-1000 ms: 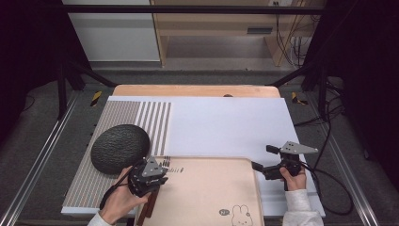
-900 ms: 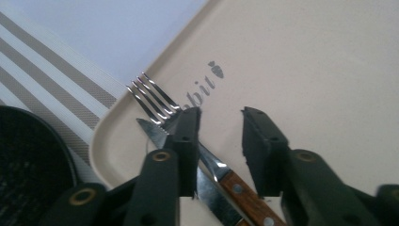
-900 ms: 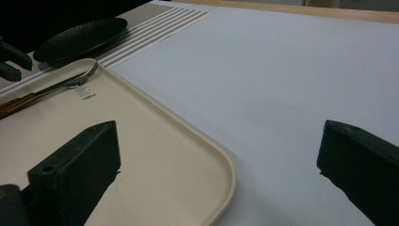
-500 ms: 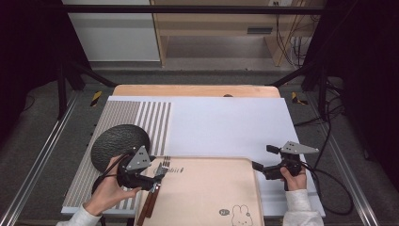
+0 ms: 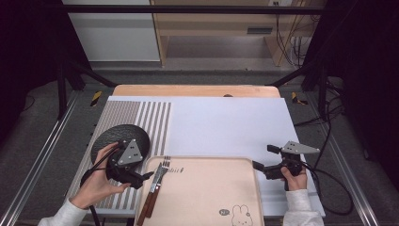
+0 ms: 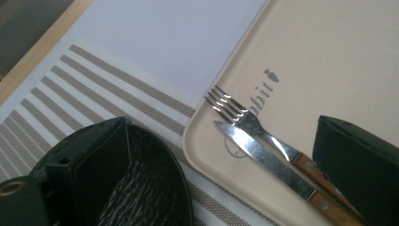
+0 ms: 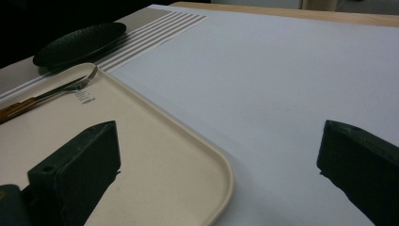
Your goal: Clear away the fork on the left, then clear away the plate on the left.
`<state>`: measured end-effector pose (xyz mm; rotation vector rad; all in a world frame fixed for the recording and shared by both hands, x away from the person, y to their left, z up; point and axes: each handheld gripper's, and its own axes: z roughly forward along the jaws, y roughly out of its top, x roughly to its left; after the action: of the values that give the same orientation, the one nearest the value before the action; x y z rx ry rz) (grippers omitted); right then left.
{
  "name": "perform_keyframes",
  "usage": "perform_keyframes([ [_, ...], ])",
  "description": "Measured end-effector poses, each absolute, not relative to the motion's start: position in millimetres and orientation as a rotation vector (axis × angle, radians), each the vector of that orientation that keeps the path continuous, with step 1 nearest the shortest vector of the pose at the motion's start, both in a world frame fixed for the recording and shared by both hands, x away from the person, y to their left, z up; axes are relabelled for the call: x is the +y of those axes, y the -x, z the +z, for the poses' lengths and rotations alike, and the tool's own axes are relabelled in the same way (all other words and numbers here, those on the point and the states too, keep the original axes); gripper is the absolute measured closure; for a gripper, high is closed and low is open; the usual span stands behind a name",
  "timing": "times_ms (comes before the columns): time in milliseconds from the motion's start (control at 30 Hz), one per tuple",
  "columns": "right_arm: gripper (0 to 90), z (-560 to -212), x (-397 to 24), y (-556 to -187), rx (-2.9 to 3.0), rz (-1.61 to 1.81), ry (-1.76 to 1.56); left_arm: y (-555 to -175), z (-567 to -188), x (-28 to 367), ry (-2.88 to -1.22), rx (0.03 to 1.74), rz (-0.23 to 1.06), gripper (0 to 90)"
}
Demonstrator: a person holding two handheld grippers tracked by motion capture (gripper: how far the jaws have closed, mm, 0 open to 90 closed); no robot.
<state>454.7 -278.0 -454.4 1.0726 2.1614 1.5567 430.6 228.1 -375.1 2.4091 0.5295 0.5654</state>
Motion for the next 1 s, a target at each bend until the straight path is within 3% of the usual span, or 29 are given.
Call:
perform_keyframes([
  [1000,0.3,-454,-279,-455,2.154,1.557,-1.080,-423,-384,279,-2.547,0.441,0.755,0.3],
])
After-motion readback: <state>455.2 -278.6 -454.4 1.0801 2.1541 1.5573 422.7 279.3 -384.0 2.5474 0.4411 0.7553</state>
